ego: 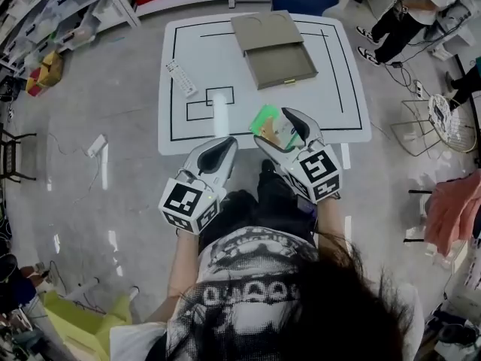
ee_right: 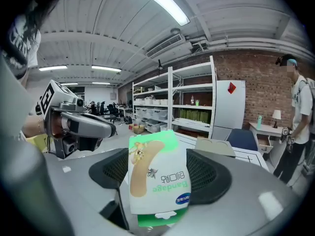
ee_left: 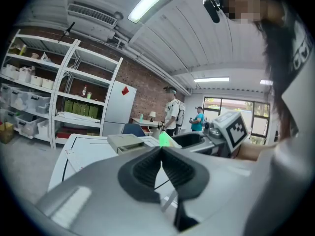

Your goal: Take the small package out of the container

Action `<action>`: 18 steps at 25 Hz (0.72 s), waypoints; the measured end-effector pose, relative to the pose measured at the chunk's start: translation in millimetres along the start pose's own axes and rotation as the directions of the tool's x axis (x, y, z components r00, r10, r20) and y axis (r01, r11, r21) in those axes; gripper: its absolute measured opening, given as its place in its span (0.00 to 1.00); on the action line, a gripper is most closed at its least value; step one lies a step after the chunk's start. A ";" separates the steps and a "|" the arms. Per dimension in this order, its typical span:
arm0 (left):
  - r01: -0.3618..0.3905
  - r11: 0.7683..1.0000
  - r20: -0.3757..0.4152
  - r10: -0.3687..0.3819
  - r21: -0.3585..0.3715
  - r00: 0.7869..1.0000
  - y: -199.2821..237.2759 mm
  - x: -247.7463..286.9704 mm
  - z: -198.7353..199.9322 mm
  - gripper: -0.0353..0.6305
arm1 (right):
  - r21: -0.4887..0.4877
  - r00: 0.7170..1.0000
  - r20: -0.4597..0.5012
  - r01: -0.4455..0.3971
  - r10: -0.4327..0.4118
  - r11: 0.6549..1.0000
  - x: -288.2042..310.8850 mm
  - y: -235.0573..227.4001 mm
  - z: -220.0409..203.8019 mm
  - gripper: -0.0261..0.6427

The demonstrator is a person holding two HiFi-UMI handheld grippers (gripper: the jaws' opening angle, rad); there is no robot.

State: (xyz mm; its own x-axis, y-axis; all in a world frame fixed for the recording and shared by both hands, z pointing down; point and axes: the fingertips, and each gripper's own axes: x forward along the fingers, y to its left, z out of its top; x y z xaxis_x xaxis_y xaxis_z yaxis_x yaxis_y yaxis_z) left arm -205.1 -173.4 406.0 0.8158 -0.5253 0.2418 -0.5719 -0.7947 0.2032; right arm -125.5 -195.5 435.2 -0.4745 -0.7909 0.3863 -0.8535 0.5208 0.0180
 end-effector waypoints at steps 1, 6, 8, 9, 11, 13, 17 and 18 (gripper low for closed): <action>0.006 1.000 -0.004 -0.006 -0.001 1.000 -1.5 -3.7 -3.0 0.05 | 0.006 1.000 0.001 0.005 -0.005 1.000 -3.3 5.3 -1.1 0.60; 0.033 0.999 -0.008 -0.033 -0.011 0.999 -7.0 -16.3 -8.7 0.05 | 0.016 1.000 -0.019 0.024 -0.024 1.000 -17.7 26.3 -6.3 0.60; 0.041 0.999 -0.005 -0.041 -0.014 0.999 -8.8 -18.5 -8.9 0.05 | 0.015 0.999 -0.026 0.029 -0.029 0.999 -22.3 30.8 -7.3 0.60; 0.043 0.999 -0.004 -0.044 -0.015 0.999 -9.4 -18.7 -9.3 0.05 | 0.016 0.999 -0.028 0.032 -0.031 0.999 -24.3 32.1 -7.9 0.60; 0.046 0.999 -0.004 -0.046 -0.019 0.999 -10.6 -18.6 -10.4 0.05 | 0.016 0.999 -0.032 0.037 -0.036 0.999 -27.8 33.5 -9.7 0.60; 0.050 0.999 -0.002 -0.050 -0.022 0.999 -13.1 -18.4 -11.9 0.05 | 0.017 0.999 -0.037 0.040 -0.040 0.999 -30.7 34.4 -12.9 0.60; 0.054 0.998 -0.006 -0.054 -0.019 0.999 -21.9 -17.3 -14.8 0.05 | 0.022 0.998 -0.042 0.039 -0.038 0.999 -39.6 36.1 -20.4 0.60; 0.052 0.998 -0.008 -0.052 -0.019 0.999 -24.6 -17.3 -15.3 0.05 | 0.025 0.998 -0.042 0.038 -0.037 0.999 -43.1 36.6 -21.9 0.60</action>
State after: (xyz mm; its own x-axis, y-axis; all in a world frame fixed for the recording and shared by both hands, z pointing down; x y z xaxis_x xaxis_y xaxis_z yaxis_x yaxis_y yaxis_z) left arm -206.5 -140.2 411.4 0.8440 -0.4807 0.2381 -0.5301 -0.8152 0.2334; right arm -131.6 -135.3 439.5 -0.4327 -0.7955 0.4242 -0.8761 0.4820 0.0103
